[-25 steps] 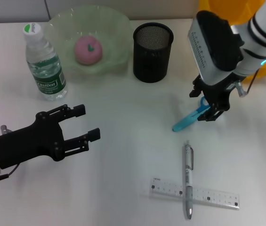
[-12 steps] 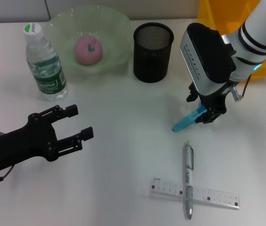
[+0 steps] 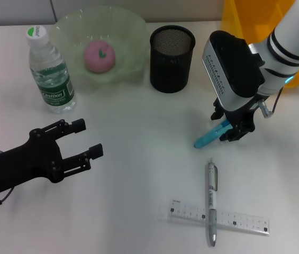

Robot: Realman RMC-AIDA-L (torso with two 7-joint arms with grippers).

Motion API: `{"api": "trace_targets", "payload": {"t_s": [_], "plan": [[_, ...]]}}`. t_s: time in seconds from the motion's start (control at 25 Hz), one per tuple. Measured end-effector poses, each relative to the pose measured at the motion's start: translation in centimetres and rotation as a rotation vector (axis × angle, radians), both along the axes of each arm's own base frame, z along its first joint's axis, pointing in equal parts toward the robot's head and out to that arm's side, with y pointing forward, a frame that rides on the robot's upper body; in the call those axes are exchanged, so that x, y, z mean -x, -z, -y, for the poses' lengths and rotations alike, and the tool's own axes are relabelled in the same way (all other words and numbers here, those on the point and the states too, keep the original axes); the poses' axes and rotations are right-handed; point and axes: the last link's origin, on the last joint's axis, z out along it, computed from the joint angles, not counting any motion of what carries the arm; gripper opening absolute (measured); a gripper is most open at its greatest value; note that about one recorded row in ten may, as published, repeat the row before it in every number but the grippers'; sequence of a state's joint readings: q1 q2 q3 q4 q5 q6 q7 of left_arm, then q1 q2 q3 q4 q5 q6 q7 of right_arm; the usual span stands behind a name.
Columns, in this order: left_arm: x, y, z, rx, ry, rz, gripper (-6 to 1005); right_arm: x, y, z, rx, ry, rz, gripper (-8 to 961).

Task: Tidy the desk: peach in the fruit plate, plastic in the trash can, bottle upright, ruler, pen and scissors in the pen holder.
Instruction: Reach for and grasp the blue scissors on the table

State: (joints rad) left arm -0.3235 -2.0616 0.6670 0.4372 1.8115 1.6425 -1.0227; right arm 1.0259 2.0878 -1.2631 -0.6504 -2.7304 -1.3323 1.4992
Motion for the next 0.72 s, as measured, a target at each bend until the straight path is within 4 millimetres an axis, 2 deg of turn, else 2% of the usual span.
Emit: {"api": "trace_targets", "payload": {"t_s": [0.4, 0.48, 0.72], "plan": [[0.01, -0.18, -0.1, -0.013, 0.001, 0.001, 775, -0.36, 0.4, -0.03, -0.005, -0.01, 0.012, 508], [0.0, -0.18, -0.12, -0.013, 0.002, 0.001, 775, -0.36, 0.42, -0.07, -0.008, -0.011, 0.012, 420], [0.02, -0.34, -0.19, -0.022, -0.001, 0.006, 774, -0.29, 0.58, -0.14, -0.004, -0.011, 0.017, 357]]}}
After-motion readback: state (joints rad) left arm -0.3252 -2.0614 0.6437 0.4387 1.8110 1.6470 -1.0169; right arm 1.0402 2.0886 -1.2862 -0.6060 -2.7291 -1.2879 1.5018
